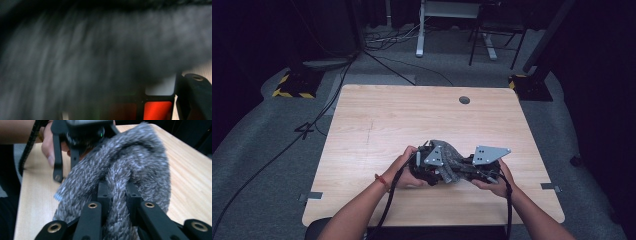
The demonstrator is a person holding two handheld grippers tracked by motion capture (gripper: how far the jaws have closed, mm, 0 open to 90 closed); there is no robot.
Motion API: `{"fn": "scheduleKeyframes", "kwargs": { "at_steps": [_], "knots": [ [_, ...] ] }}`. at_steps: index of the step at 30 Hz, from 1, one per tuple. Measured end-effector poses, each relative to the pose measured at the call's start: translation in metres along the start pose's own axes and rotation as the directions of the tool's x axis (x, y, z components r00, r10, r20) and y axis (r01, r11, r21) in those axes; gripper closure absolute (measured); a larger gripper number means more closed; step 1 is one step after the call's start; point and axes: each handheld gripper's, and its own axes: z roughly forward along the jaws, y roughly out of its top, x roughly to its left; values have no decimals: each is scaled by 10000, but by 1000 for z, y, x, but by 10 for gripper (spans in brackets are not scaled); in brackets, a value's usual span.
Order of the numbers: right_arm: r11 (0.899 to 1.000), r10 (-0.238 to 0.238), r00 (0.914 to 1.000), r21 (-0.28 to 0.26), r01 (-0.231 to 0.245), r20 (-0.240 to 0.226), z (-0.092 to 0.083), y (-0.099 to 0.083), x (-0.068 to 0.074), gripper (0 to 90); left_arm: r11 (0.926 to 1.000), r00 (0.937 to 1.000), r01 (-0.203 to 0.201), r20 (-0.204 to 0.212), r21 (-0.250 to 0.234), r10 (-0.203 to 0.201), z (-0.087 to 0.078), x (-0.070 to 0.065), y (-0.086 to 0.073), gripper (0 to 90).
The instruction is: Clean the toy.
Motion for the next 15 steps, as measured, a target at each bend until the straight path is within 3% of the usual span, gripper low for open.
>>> {"fn": "scheduleKeyframes", "kwargs": {
  "at_steps": [8, 12, 15],
  "knots": [
    [9986, 422, 9969, 301, -443, 665, 3, -5, -14, 787, 9997, 9997, -44, 257, -249, 50, -4, -5, 3, 337],
    [9953, 509, 9962, 793, -564, 705, 3, -15, -20, 787, 9991, 9997, -135, 177, -407, 142, -11, -6, 4, 336],
    [9923, 554, 9976, 1082, -596, 418, 1, -22, -21, 787, 9989, 9998, -186, 102, -422, 191, -14, -6, 4, 337]
  ]
}}
